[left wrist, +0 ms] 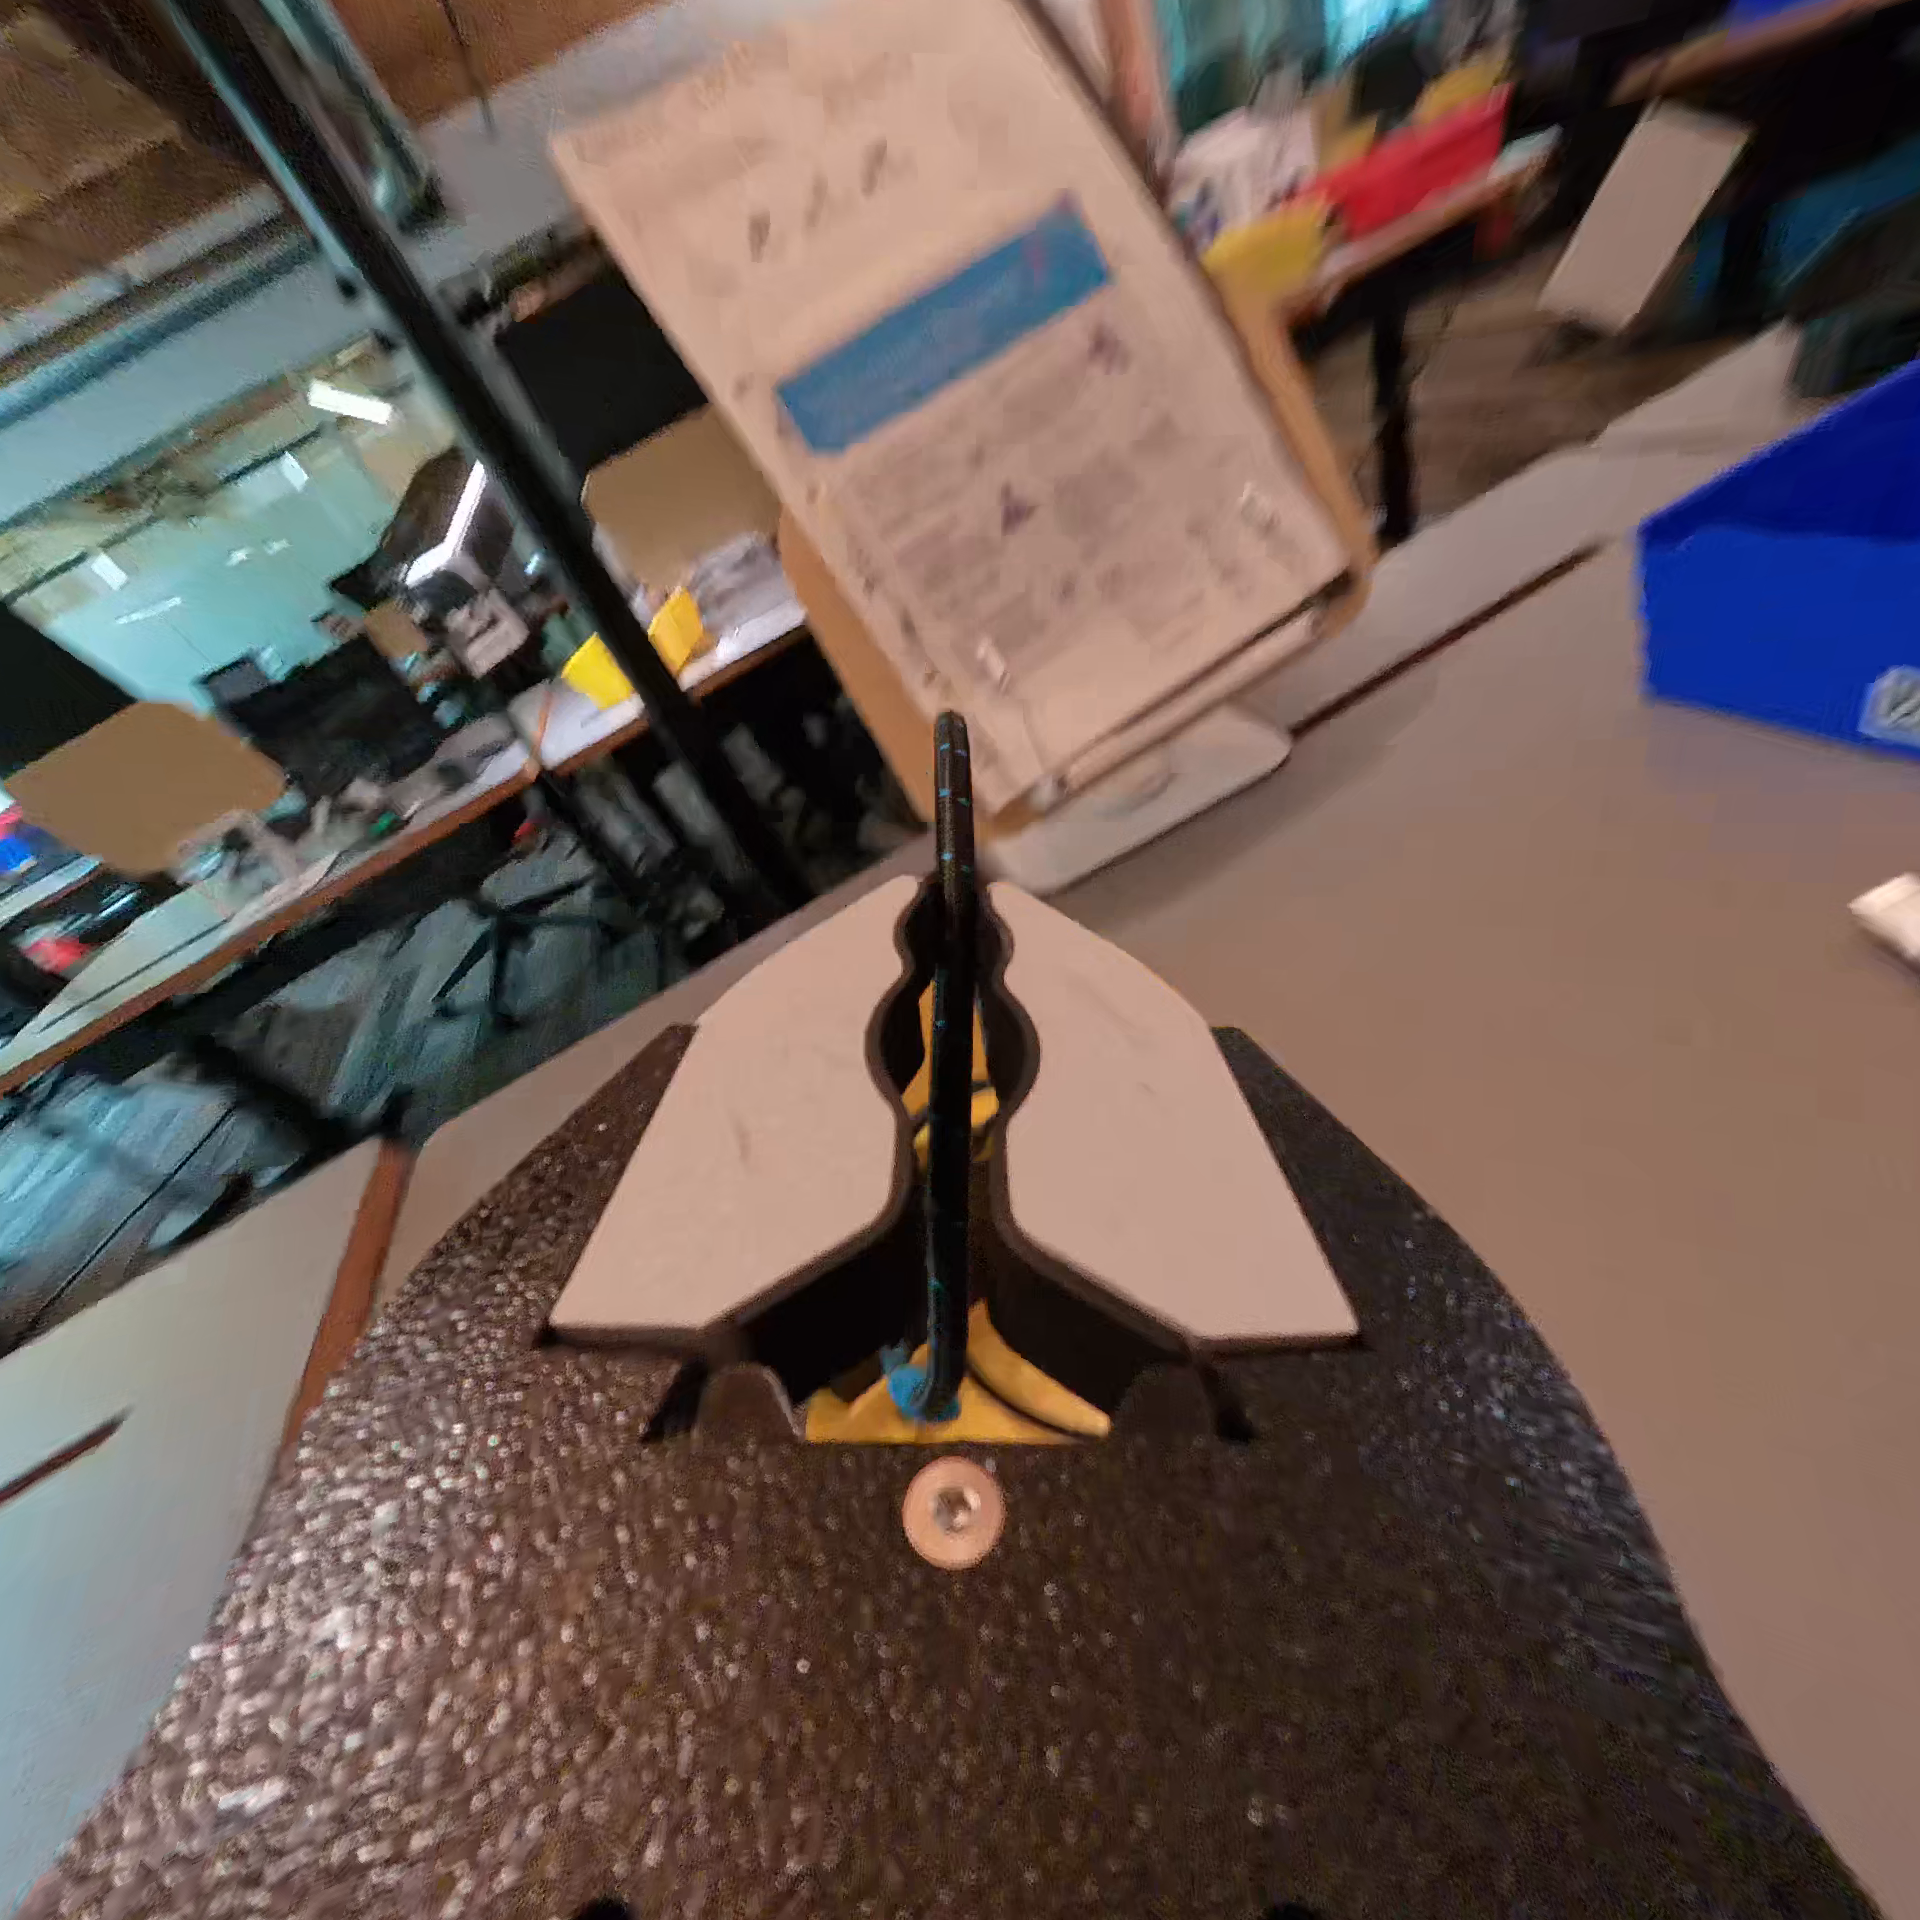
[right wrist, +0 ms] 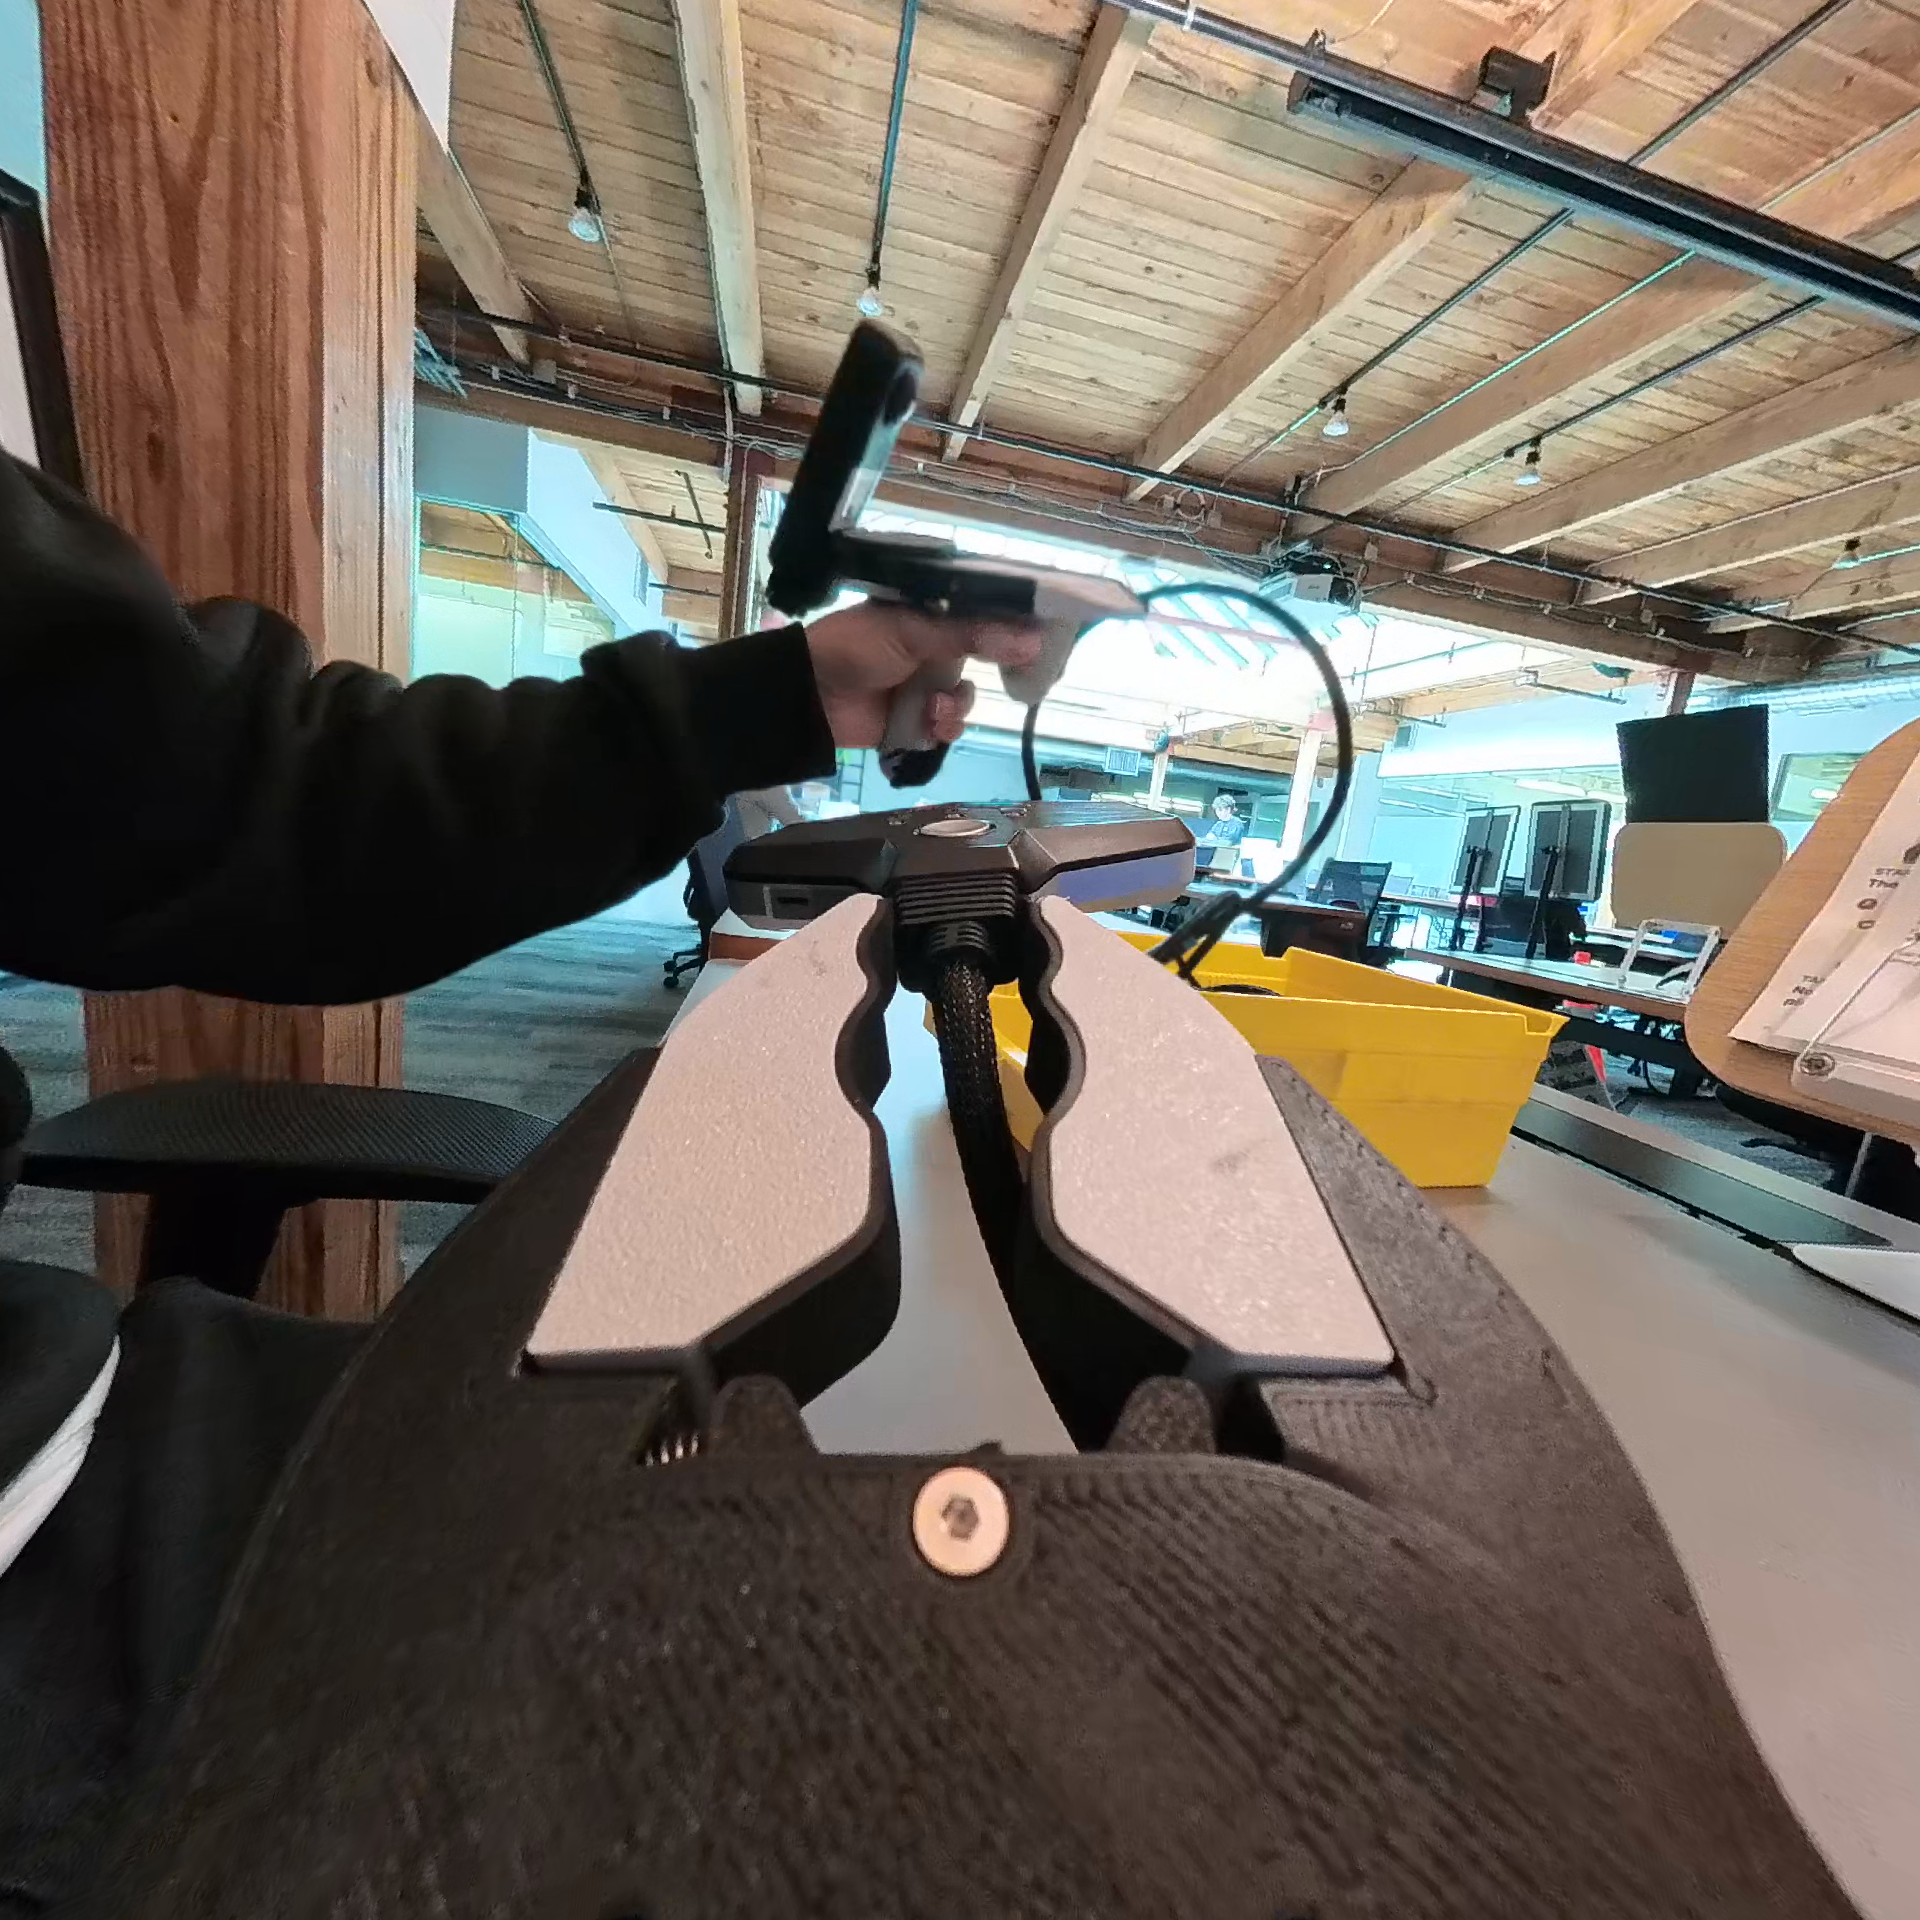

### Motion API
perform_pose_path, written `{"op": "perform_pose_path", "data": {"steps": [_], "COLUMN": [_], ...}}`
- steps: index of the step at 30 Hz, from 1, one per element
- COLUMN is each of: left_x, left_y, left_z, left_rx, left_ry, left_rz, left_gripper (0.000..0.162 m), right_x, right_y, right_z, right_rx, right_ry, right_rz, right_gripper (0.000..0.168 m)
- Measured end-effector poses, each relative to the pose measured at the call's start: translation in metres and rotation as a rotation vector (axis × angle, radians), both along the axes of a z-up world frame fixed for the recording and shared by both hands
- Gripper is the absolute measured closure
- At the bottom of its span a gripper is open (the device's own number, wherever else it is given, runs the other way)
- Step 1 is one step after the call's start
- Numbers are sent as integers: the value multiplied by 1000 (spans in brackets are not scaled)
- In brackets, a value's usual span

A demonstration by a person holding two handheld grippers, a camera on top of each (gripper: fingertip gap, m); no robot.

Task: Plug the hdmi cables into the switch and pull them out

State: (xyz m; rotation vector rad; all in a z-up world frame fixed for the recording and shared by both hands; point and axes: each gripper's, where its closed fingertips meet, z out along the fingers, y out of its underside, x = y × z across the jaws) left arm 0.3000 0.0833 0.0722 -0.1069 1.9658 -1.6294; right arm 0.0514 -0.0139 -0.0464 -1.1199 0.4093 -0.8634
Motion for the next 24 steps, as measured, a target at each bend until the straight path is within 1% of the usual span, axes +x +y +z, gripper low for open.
{"op": "perform_pose_path", "data": {"steps": [3, 5, 6, 7, 8, 10, 11, 13, 14, 16, 19, 22, 24], "left_x": [-13, -19, -17, -13, -9, -2, -1, -4, -5, -11, -17, -20, -23], "left_y": [0, -5, -7, -9, -14, -24, -29, -39, -43, -51, -59, -60, -57], "left_z": [28, 30, 27, 19, 5, -28, -38, -48, -46, -35, -6, 22, 37], "left_rx": [-202, -260, -269, -244, -177, -49, -27, -18, -34, -80, -211, -383, -505], "left_ry": [35, 84, 70, 42, 38, 90, 94, 82, 61, 18, -3, 37, 96], "left_rz": [-105, -179, -181, -168, -163, -146, -144, -172, -173, -204, -255, -307, -356], "left_gripper": [156, 156, 156, 156, 156, 155, 156, 156, 156, 155, 156, 155, 155], "right_x": [0, 0, 0, 0, 0, 0, 0, 0, 0, 0, 0, 0, 0], "right_y": [0, 0, 1, 1, 1, 1, 1, 1, 1, 2, 2, 2, 2], "right_z": [0, 0, 0, 0, 0, 0, 0, 0, 0, 0, 0, 0, 0], "right_rx": [1, -2, -3, -4, -4, -4, -5, -6, -7, -8, -9, -7, -8], "right_ry": [0, 3, 4, 3, 2, 0, -2, -1, 0, 2, 2, 2, 3], "right_rz": [0, 4, 5, 6, 5, 7, 7, 10, 10, 14, 16, 16, 17], "right_gripper": [145, 145, 145, 145, 145, 145, 146, 145, 145, 145, 145, 145, 145]}}
